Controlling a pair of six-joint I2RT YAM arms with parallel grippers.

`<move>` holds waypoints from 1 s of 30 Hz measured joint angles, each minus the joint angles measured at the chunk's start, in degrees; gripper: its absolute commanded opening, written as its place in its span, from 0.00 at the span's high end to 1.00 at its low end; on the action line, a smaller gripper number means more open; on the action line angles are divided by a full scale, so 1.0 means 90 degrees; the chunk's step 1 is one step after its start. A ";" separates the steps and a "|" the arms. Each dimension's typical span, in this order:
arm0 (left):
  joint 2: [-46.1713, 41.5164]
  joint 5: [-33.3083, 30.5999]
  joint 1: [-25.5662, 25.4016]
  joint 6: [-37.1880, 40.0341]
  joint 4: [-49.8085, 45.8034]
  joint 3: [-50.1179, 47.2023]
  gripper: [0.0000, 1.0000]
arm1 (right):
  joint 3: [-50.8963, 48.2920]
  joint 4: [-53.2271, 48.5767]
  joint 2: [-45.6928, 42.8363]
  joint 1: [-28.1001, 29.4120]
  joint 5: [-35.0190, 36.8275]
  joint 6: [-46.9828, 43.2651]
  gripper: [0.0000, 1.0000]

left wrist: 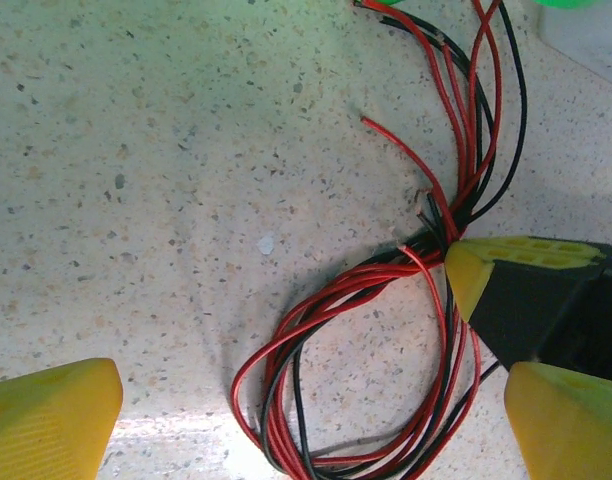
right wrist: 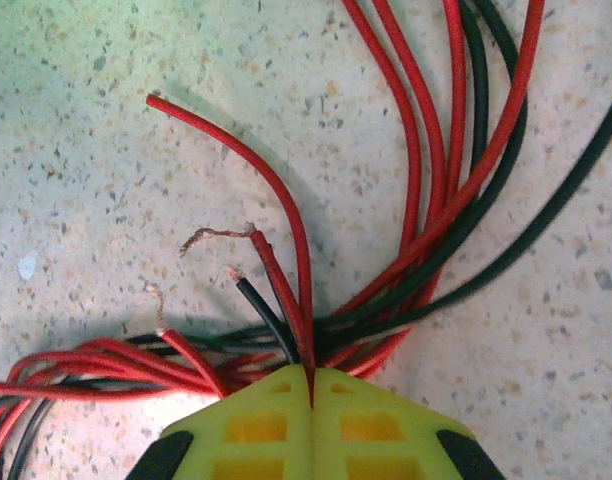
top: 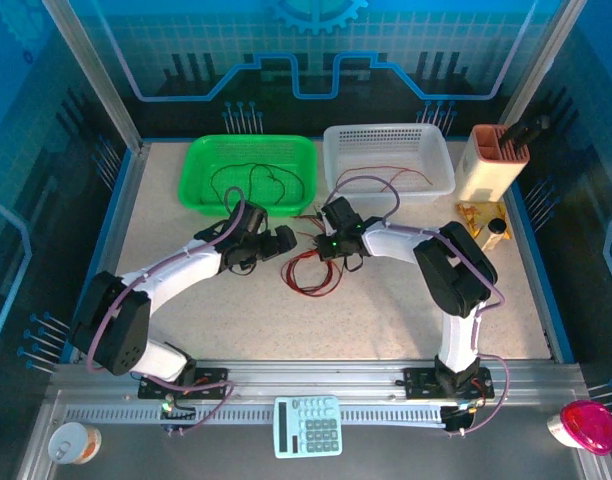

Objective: Untangle the cables

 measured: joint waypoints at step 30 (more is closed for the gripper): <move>0.0923 0.0216 -0.0046 -0.1666 0.1651 0.0503 0.47 | -0.1333 0.1003 -0.1928 0.0097 -0.0498 -0.0185 1.00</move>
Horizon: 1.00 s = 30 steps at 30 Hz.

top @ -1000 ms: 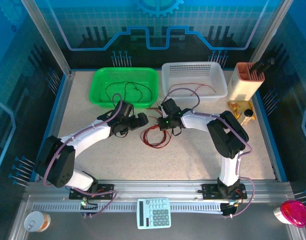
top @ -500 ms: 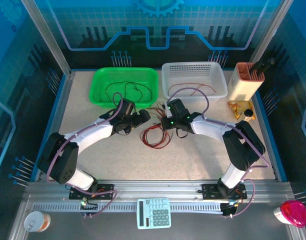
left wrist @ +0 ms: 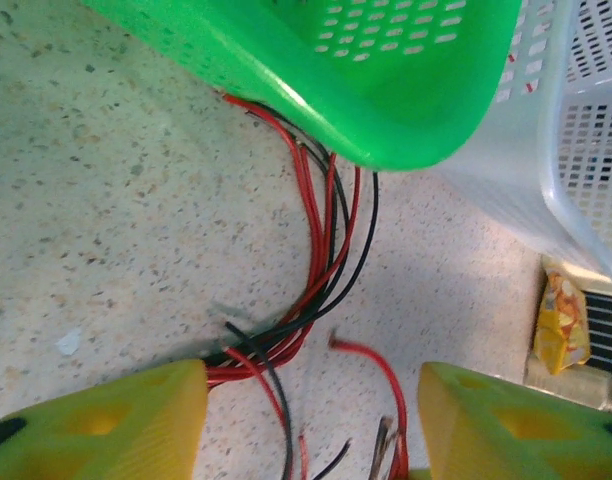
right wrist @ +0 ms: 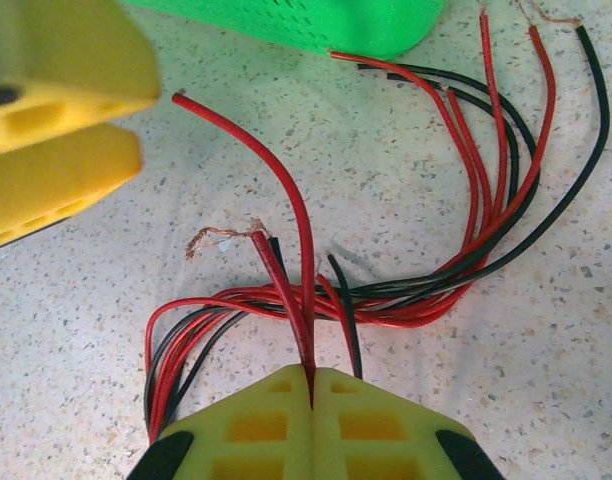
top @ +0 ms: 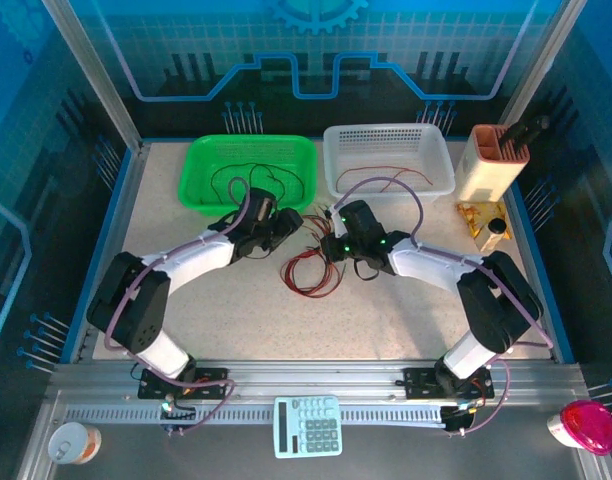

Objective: Untangle the cables

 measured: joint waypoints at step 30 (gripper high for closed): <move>0.0661 0.0075 -0.0051 -0.0204 0.0299 0.0656 1.00 | -0.0170 0.0066 -0.0284 0.0044 -0.0073 -0.0007 0.27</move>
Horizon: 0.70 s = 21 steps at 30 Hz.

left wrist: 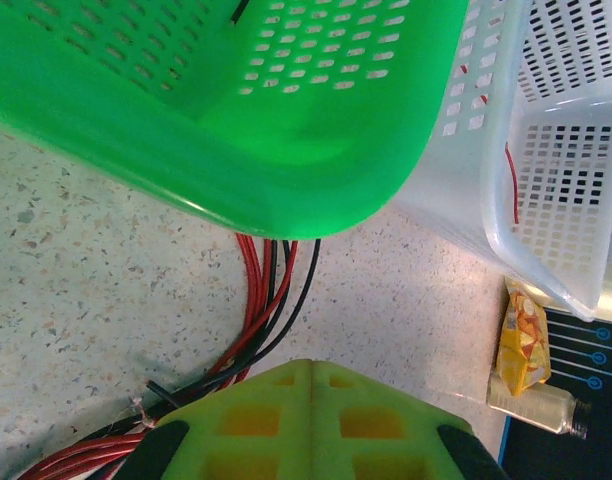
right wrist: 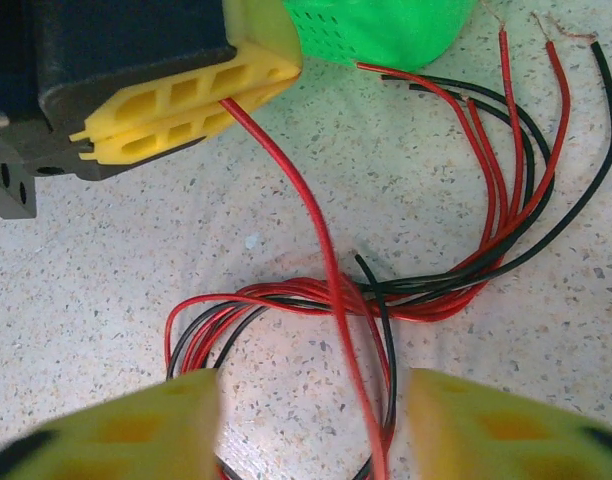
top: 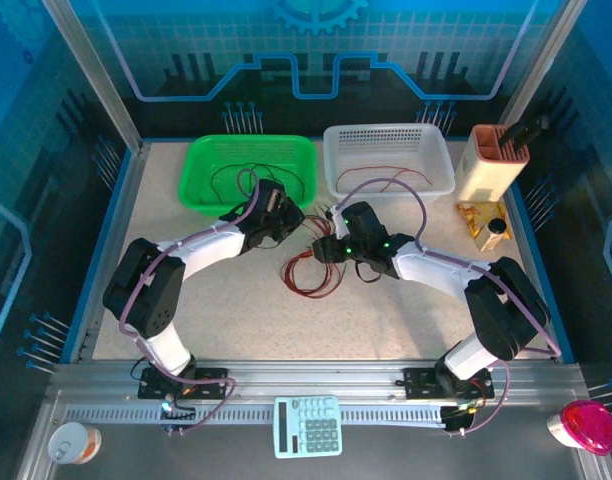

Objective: Untangle the cables

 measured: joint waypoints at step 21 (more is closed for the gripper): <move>-0.1297 0.0423 -0.0653 0.1149 -0.1219 0.1426 1.00 | 0.0427 -0.0311 -0.0459 -0.0002 -0.0080 -0.0007 0.15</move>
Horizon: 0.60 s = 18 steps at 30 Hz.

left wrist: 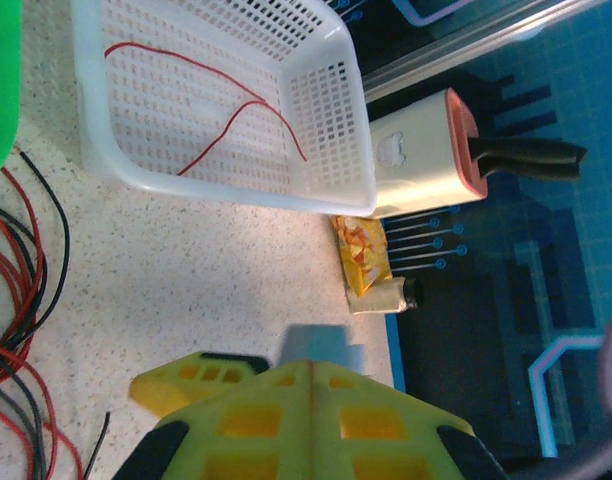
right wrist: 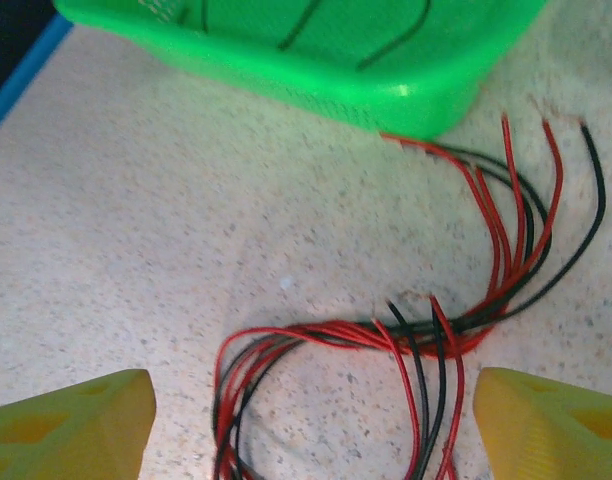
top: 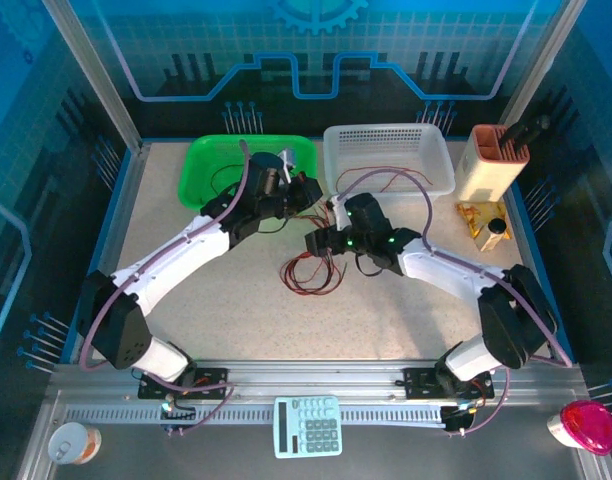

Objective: Untangle the cables

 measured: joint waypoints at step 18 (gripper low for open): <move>-0.0005 -0.0151 -0.0219 0.0267 -0.0294 -0.0002 1.00 | 0.0437 -0.0464 -0.0692 0.0000 -0.0112 -0.0386 1.00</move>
